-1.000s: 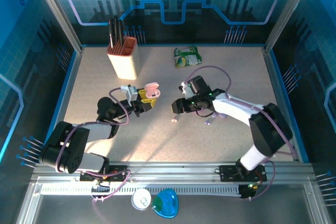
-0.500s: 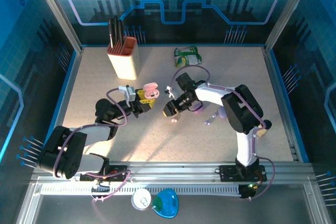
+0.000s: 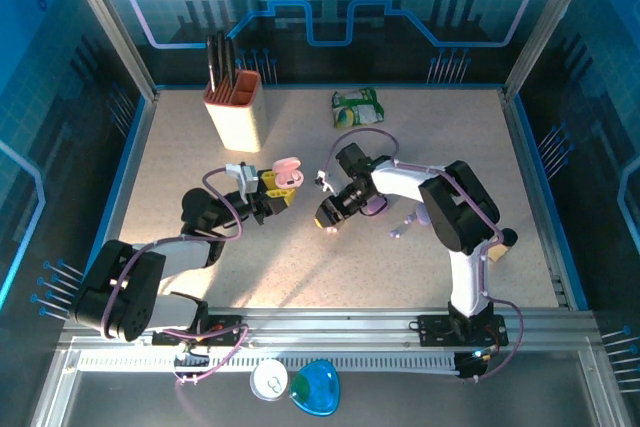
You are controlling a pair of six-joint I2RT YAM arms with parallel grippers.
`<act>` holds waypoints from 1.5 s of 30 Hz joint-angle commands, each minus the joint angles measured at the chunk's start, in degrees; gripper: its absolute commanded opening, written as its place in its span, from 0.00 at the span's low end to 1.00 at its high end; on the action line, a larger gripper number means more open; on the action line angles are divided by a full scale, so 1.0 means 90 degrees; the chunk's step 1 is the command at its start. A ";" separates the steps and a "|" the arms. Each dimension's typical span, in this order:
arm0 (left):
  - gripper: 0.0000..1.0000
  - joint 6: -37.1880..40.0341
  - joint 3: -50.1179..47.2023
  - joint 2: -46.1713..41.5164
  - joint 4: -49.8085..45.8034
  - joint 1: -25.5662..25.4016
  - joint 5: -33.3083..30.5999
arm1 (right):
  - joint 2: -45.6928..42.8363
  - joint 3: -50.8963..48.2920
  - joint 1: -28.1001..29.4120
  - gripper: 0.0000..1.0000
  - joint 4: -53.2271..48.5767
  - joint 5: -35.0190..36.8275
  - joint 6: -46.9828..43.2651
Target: Insert wireless bluetooth earbuds into charging case
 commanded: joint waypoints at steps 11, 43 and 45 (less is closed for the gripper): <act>0.25 -0.0031 -0.0056 0.0050 0.0172 0.0025 0.0170 | -0.0412 -0.0391 0.0183 0.47 -0.0468 0.0102 -0.0079; 0.25 0.0193 -0.0088 0.0207 0.0177 0.0025 -0.0122 | -0.0461 -0.0420 0.0226 0.21 -0.0359 0.0679 0.0107; 0.25 0.0254 -0.0096 0.0236 0.0174 0.0025 -0.0257 | -0.0593 -0.0483 0.0224 0.21 -0.0249 0.0798 0.0213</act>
